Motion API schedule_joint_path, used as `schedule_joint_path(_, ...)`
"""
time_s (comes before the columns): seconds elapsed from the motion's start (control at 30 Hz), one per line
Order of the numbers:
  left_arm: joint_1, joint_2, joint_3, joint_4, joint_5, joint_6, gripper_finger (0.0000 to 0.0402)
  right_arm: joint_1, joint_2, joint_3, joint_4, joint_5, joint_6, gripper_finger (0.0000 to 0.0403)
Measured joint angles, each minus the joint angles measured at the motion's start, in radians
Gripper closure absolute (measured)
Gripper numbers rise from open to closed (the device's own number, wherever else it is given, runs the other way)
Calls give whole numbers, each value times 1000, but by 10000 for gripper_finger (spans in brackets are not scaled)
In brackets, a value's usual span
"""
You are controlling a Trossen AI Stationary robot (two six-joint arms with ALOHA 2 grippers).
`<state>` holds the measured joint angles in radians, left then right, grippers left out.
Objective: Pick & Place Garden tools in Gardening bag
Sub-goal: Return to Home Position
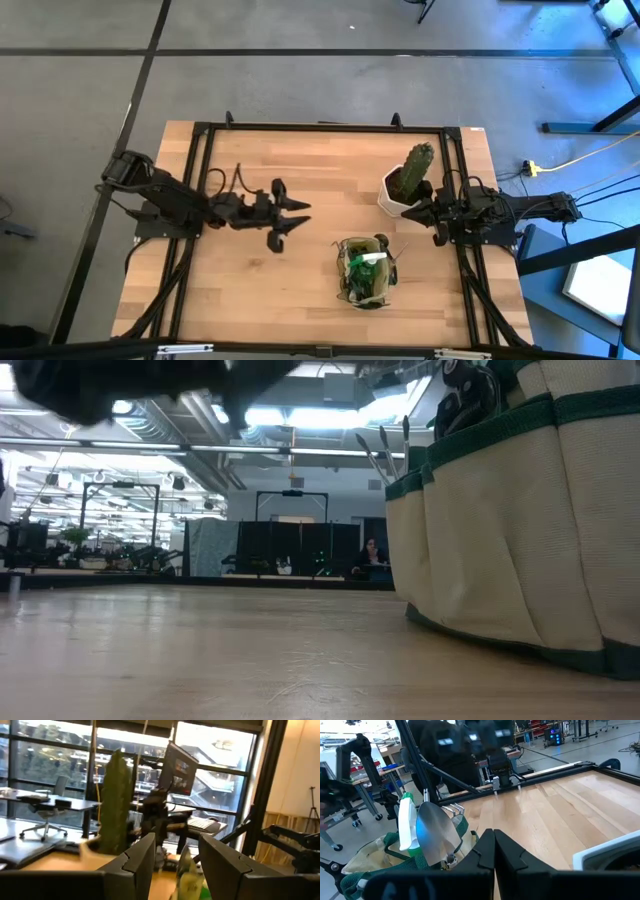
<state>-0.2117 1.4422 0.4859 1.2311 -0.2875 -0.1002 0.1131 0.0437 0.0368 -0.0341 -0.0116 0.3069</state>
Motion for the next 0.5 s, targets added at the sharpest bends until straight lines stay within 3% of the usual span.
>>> schedule_joint_path(0.23,19,-31,-273,258,-69,-37,256,0,0,0,0,0,0,402)
schedule_joint_path(0.37,9,-113,-380,265,-124,-61,256,0,0,0,0,0,0,402)
schedule_joint_path(0.5,9,-218,-444,242,-116,-53,256,0,0,0,0,0,-1,402)
